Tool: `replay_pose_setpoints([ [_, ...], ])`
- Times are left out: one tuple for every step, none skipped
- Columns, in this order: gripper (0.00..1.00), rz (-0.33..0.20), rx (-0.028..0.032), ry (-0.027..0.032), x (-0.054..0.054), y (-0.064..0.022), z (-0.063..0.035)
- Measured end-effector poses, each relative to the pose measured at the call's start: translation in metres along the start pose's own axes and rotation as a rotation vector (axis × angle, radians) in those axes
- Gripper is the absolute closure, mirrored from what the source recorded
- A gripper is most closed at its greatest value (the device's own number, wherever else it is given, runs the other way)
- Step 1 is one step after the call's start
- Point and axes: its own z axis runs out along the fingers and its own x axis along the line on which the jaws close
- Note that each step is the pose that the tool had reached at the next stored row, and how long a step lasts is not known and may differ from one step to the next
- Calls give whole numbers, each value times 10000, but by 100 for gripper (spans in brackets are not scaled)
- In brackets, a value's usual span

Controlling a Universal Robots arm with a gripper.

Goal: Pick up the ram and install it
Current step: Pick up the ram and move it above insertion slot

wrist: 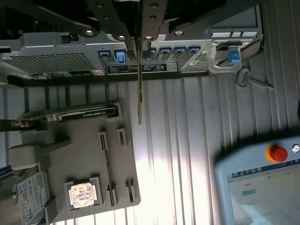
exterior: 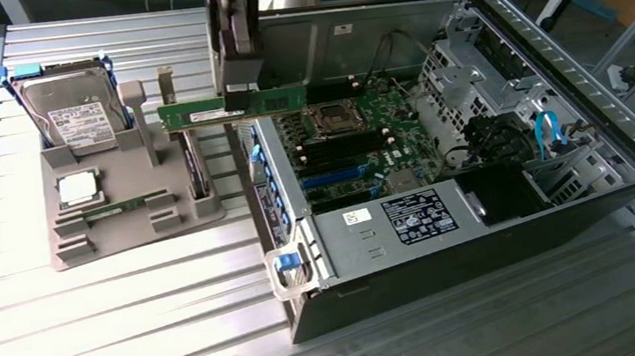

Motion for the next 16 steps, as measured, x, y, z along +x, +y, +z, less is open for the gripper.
replay_pose_setpoints([
  [86, 0, 0, 4, -1, -16, 0],
  [86, 0, 0, 7, -3, -34, -1],
  [86, 0, -1, 9, -4, -51, -1],
  [86, 0, -1, 11, -5, -70, -1],
  [86, 0, -2, 13, -7, -87, -1],
  [86, 0, -2, 13, -9, -112, -1],
  [86, 0, -3, 13, -10, -132, -2],
  [86, 0, -2, 13, -12, -151, -2],
  [86, 0, -3, 15, -13, -168, -2],
  [86, 0, -3, 15, -14, -190, -3],
  [86, -1, -2, 14, -16, -206, -2],
  [86, 0, -2, 15, -17, -221, -3],
  [86, 0, -2, 15, -18, -237, -3],
  [86, 0, -3, 16, -20, -260, -3],
  [86, 0, -3, 15, -22, -279, -3],
  [86, 0, -2, 15, -23, -296, -3],
])
